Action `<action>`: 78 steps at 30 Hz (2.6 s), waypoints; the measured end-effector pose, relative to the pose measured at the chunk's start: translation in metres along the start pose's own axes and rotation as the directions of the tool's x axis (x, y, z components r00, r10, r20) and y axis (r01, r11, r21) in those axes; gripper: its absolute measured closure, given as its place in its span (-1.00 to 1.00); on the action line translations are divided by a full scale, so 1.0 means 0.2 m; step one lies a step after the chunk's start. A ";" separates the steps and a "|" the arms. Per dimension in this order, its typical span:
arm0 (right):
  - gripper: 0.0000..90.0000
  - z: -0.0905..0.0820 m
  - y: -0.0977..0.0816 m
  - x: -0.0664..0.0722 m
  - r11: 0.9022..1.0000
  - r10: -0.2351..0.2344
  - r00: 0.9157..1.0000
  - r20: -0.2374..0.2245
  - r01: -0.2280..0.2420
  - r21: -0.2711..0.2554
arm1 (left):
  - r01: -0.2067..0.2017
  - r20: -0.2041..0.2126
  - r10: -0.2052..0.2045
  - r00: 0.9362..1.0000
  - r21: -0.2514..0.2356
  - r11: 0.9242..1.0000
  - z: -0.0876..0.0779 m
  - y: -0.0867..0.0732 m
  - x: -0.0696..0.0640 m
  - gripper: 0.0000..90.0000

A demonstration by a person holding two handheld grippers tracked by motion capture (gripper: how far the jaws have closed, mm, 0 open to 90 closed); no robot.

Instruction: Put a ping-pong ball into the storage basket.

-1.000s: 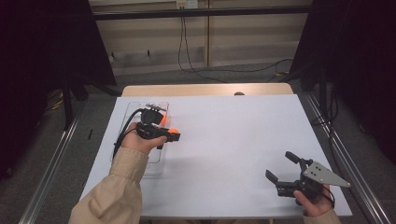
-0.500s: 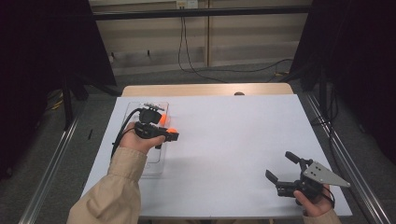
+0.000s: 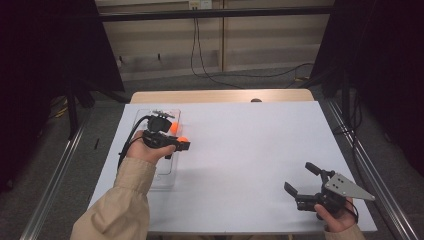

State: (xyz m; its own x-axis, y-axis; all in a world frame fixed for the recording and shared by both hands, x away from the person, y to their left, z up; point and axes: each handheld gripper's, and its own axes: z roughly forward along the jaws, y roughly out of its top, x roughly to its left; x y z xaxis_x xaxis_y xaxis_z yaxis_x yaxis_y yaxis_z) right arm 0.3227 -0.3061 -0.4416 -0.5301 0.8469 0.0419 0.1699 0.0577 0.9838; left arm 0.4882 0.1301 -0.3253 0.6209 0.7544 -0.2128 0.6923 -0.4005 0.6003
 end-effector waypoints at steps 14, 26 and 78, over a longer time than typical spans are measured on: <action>-0.95 0.00 0.00 0.00 1.000 -0.012 1.000 -0.004 0.012 0.002 | 0.005 -0.005 -0.005 1.000 -0.009 1.000 -0.02 0.00 0.02 0.14; -0.95 0.00 0.00 0.00 1.000 -0.007 1.000 -0.001 0.007 0.001 | 0.012 -0.017 -0.012 1.000 -0.016 1.000 -0.03 0.00 0.04 0.13; -0.95 0.00 0.00 0.00 1.000 -0.009 1.000 -0.004 0.009 -0.001 | 0.022 -0.058 -0.023 0.998 -0.015 1.000 -0.09 -0.05 0.12 0.14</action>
State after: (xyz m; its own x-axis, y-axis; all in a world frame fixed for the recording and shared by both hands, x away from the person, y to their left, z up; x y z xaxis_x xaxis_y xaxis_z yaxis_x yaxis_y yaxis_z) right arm 0.3218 -0.3062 -0.4406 -0.5351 0.8441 0.0338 0.1640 0.0645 0.9843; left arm 0.4894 0.1620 -0.3223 0.5823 0.7926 -0.1811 0.7002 -0.3757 0.6071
